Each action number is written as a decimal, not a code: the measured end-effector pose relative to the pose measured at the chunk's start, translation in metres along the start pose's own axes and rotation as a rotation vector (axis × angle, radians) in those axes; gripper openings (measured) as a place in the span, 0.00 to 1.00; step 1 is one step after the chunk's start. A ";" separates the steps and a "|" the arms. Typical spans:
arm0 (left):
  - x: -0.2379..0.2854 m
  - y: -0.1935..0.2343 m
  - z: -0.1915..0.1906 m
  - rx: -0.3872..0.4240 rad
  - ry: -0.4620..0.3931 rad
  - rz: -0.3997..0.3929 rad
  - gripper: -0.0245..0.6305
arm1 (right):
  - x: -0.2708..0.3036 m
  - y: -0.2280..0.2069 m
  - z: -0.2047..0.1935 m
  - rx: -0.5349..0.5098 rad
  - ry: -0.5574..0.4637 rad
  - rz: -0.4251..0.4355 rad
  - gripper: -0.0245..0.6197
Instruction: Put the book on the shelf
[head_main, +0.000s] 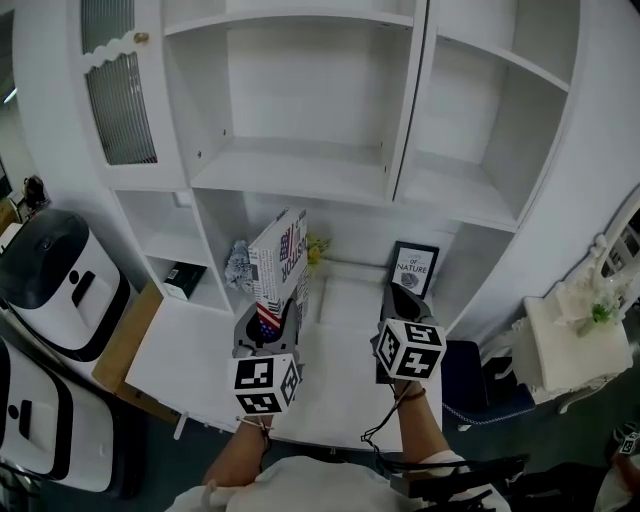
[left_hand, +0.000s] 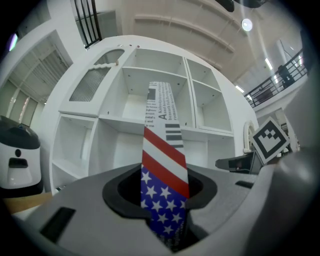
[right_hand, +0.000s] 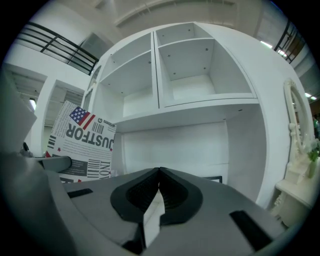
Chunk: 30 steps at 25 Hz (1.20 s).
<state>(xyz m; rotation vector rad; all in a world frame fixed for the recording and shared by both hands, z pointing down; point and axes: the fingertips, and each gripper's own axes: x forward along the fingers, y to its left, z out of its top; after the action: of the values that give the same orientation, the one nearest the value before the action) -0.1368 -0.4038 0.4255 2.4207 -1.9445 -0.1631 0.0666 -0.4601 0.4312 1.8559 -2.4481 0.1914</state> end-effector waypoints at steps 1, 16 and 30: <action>-0.001 0.000 0.001 -0.003 -0.001 0.005 0.28 | 0.000 0.001 0.001 -0.005 -0.001 0.007 0.07; -0.016 -0.017 0.035 0.033 -0.037 0.029 0.28 | -0.008 -0.004 0.030 -0.041 -0.022 0.028 0.07; -0.016 -0.016 0.105 0.056 -0.105 0.055 0.28 | -0.019 -0.002 0.086 -0.102 -0.082 0.011 0.07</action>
<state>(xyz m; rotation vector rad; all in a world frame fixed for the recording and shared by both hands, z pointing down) -0.1355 -0.3804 0.3204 2.4374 -2.0844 -0.2423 0.0758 -0.4540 0.3440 1.8431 -2.4704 -0.0093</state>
